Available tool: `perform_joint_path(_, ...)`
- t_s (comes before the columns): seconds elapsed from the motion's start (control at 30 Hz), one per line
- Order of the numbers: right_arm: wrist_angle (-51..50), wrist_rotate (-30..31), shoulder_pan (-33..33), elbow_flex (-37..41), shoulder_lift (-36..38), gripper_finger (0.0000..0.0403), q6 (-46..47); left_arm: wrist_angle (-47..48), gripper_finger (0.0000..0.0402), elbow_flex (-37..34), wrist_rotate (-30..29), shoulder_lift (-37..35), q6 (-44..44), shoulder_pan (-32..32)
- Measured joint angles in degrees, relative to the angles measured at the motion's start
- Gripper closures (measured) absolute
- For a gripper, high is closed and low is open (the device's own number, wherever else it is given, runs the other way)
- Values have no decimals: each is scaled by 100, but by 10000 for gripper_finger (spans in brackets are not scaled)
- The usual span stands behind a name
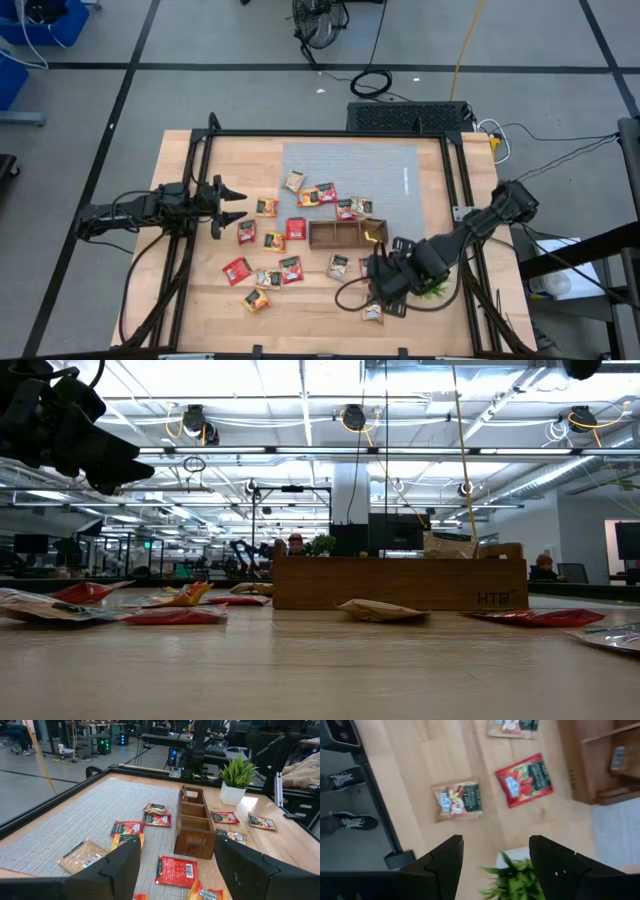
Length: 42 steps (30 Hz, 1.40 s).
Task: Pick & Place Tea
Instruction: Put the brown tea bag into the right section of the wooden organizer
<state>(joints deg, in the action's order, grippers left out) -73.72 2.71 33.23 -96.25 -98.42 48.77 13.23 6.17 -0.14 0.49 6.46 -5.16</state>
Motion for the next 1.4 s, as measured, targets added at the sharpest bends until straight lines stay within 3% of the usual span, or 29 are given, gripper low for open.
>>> perform_joint_path(0.4, 474, 22, 59, 62, -354, 190, -20, 0, 149, 0, 1, 0, 0, -1)
perform_joint_path(1.1, 2336, -219, 14, 1841, -361, 190, -290, 0, 149, 0, 2, -1, 0, -1)
perform_joint_path(1.4, 2636, -297, -2, 1945, -657, 190, -435, 0, 149, 0, 0, -1, 0, 1)
